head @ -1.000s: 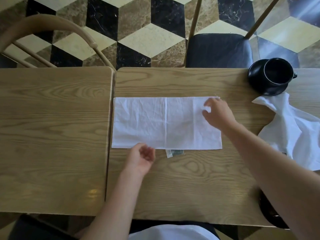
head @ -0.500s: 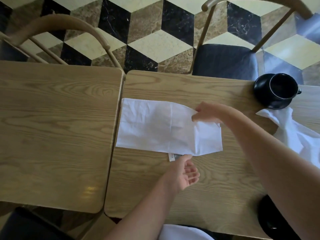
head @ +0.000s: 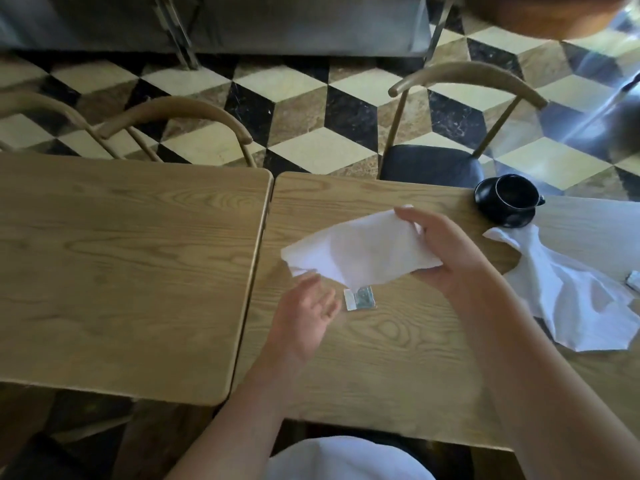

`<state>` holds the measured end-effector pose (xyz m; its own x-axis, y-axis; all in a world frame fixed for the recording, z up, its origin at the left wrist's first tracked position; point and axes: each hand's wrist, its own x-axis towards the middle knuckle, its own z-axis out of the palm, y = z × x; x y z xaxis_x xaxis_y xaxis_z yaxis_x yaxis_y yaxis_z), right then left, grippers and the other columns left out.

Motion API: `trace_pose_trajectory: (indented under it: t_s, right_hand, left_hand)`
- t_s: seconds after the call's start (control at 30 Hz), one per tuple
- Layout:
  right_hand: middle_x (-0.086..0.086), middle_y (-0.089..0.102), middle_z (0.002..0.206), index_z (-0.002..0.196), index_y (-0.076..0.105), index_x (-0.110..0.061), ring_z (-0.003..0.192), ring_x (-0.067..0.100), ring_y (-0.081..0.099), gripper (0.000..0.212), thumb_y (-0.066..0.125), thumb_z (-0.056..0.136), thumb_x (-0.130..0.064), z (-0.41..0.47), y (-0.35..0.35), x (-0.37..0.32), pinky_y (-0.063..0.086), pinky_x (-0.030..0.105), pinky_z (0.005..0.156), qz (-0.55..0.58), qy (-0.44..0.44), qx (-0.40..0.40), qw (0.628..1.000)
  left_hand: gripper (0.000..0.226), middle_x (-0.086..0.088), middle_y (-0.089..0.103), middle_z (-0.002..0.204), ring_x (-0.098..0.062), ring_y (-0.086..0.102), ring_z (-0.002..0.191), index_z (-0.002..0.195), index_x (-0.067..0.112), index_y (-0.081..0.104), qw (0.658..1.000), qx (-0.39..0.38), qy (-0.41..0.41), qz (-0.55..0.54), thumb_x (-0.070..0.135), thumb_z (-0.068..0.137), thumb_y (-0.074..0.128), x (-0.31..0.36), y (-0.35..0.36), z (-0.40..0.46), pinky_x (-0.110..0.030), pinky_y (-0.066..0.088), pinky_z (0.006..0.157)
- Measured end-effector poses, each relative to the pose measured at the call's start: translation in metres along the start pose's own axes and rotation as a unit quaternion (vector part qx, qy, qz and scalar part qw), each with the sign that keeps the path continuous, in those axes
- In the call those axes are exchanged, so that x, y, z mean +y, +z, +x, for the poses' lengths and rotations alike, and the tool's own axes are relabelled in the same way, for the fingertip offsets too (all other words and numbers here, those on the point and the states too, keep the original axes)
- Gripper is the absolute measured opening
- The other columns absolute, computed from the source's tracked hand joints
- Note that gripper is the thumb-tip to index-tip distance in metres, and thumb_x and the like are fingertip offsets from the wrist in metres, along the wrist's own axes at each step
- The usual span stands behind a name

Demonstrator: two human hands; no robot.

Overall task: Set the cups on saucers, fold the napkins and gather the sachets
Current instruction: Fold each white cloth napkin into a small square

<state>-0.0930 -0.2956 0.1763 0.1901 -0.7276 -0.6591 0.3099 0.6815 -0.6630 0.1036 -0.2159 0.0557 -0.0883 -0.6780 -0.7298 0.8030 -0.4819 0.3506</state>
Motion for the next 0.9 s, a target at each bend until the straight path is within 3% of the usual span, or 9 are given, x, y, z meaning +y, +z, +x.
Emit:
trace_pose_trajectory:
  t_s: [0.1,0.17,0.27,0.37,0.47,0.57,0.7,0.8,0.9]
  right_hand:
    - [0.006,0.067,0.081,0.096,0.063,-0.008,0.066,0.019,0.069,0.015,0.057,0.098,-0.021,-0.025,0.003,0.012,0.057,0.028,0.059,0.098,0.013,-0.008,0.995]
    - [0.006,0.068,0.08,0.095,0.064,-0.006,0.065,0.018,0.07,0.015,0.056,0.099,-0.018,-0.04,0.005,0.019,0.059,0.026,0.057,0.131,0.014,0.011,0.991]
    - [0.007,0.068,0.074,0.092,0.063,-0.002,0.057,0.017,0.069,0.016,0.059,0.098,-0.017,-0.065,0.002,0.027,0.054,0.022,0.044,0.164,0.017,0.034,0.986]
    - [0.007,0.064,0.073,0.089,0.064,-0.003,0.055,0.014,0.064,0.016,0.063,0.094,-0.017,-0.081,-0.009,0.033,0.048,0.018,0.037,0.164,0.023,0.03,0.986]
    - [0.007,0.066,0.071,0.081,0.068,-0.002,0.059,0.013,0.065,0.018,0.064,0.092,-0.016,-0.079,-0.021,0.026,0.049,0.017,0.038,0.145,0.027,0.043,0.988]
    - [0.01,0.067,0.082,0.098,0.064,-0.001,0.064,0.016,0.069,0.01,0.063,0.093,-0.009,-0.06,-0.028,0.005,0.051,0.02,0.042,0.133,-0.002,0.065,0.989]
    - [0.01,0.06,0.096,0.116,0.055,-0.004,0.075,0.017,0.068,0.025,0.063,0.092,-0.002,-0.026,-0.022,-0.037,0.055,0.023,0.051,0.128,-0.045,0.083,0.987]
    - [0.011,0.061,0.101,0.109,0.058,-0.005,0.082,0.02,0.065,0.022,0.064,0.089,0.003,-0.015,-0.01,-0.075,0.056,0.023,0.054,0.154,-0.107,0.106,0.977]
    - [0.012,0.065,0.105,0.109,0.063,-0.004,0.086,0.02,0.066,0.022,0.064,0.088,0.002,-0.018,0.003,-0.107,0.056,0.025,0.059,0.145,-0.183,0.069,0.97]
  left_hand:
    - [0.051,-0.013,0.062,0.135,-0.037,0.054,0.127,0.135,0.014,0.056,1.0,-0.006,-0.006,0.03,0.032,0.088,0.062,0.01,-0.013,-0.019,-0.059,0.035,0.111]
    - [0.043,-0.011,0.067,0.13,-0.036,0.058,0.125,0.125,0.018,0.062,0.998,-0.03,0.003,0.055,0.043,0.091,0.058,0.016,-0.012,-0.027,-0.059,0.039,0.107]
    - [0.062,-0.014,0.07,0.124,-0.032,0.071,0.107,0.125,0.012,0.062,0.995,-0.05,-0.014,0.088,0.061,0.088,0.056,0.022,-0.008,-0.037,-0.055,0.048,0.1]
    - [0.057,-0.016,0.074,0.115,-0.031,0.072,0.102,0.125,0.002,0.063,0.992,-0.083,-0.025,0.096,0.038,0.081,0.073,0.025,-0.002,-0.046,-0.053,0.054,0.096]
    - [0.046,-0.021,0.068,0.122,-0.034,0.069,0.105,0.129,-0.002,0.061,0.987,-0.092,-0.037,0.13,0.018,0.088,0.069,0.032,0.015,-0.046,-0.05,0.059,0.087]
    - [0.032,-0.017,0.068,0.105,-0.031,0.069,0.088,0.12,-0.003,0.065,0.984,-0.045,-0.026,0.171,0.012,0.092,0.062,0.049,0.05,-0.036,-0.039,0.06,0.065]
    - [0.022,-0.014,0.068,0.101,-0.029,0.066,0.091,0.112,0.0,0.068,0.972,-0.007,0.023,0.234,0.007,0.093,0.059,0.087,0.111,-0.022,-0.041,0.056,0.079]
    - [0.01,-0.012,0.068,0.088,-0.025,0.065,0.079,0.095,0.005,0.068,0.966,-0.051,0.078,0.242,0.006,0.091,0.059,0.116,0.16,-0.028,-0.032,0.052,0.065]
    - [0.017,-0.012,0.068,0.091,-0.022,0.066,0.077,0.105,0.003,0.068,0.957,-0.116,0.139,0.228,0.007,0.09,0.059,0.147,0.199,-0.04,-0.028,0.053,0.057]
